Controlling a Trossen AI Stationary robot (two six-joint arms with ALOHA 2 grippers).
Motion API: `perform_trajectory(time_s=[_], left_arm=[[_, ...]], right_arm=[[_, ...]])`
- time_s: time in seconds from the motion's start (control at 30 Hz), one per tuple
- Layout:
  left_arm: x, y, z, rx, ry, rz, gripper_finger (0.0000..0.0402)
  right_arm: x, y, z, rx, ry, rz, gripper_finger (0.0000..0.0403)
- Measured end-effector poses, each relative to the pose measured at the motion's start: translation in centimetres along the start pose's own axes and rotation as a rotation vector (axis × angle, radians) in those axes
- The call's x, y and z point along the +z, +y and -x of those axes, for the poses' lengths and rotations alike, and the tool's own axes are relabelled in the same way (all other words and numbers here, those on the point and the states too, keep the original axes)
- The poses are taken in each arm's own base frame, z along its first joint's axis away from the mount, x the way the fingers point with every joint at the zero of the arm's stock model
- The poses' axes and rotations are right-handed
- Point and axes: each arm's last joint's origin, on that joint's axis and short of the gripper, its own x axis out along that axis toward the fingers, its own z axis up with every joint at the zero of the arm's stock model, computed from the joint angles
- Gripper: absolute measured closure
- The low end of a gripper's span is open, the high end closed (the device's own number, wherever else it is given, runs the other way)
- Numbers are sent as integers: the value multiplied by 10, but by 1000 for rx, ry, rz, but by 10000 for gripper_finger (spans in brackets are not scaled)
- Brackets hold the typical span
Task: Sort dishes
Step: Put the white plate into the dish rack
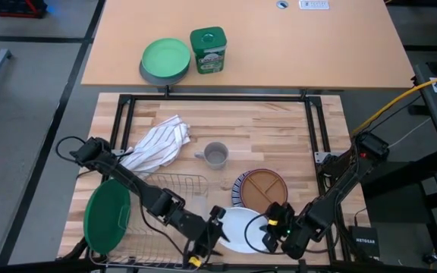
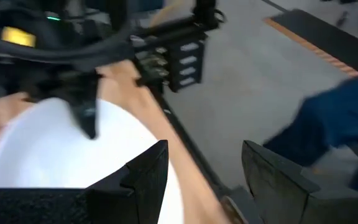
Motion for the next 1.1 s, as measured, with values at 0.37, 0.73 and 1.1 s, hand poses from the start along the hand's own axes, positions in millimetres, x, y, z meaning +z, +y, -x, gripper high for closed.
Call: perform_trajectory(time_s=[0.37,0.73,1.1], left_arm=[[8,46,3,326,-21,58,208],[7,67,4,369,-33,162,208],[3,70,4,374,8,162,208]], right_arm=[[15,17,30,-86,28,225,346],[30,26,56,-154,-33,329,346],[40,34,66,-160,-153,426,346]])
